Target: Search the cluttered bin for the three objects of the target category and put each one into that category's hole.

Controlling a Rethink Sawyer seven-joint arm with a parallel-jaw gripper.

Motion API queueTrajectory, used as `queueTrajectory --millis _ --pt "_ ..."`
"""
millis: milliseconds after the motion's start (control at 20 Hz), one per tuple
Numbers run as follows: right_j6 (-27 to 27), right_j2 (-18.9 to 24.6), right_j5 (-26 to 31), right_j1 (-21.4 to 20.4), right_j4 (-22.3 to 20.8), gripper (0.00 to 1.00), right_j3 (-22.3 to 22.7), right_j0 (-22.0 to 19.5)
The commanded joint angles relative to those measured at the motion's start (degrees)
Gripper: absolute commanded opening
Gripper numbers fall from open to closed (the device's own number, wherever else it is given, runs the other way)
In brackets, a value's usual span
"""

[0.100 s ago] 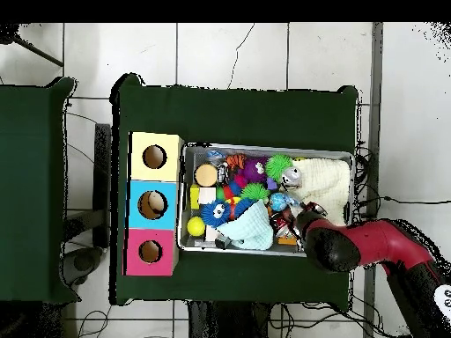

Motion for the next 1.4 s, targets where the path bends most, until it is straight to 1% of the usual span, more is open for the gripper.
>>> queueTrajectory --millis 50,150,200,450,700,1200,1400 --pt "-15.3 2.5 6.0 1.4 0.9 0.0 0.5 0.7" --pt "-15.7 2.5 6.9 1.6 1.3 0.0 0.2 1.0" --pt "-15.9 2.5 7.1 1.7 1.5 1.0 0.0 1.1" --pt "-16.3 2.3 7.9 1.9 1.7 1.0 -0.6 1.7" --pt "-14.5 1.6 7.4 1.5 1.0 1.0 -0.8 3.4" --pt "-15.2 1.6 7.2 1.6 1.3 1.0 -0.7 3.3" --pt "-14.5 1.2 6.9 1.4 1.2 1.0 -0.7 3.3"
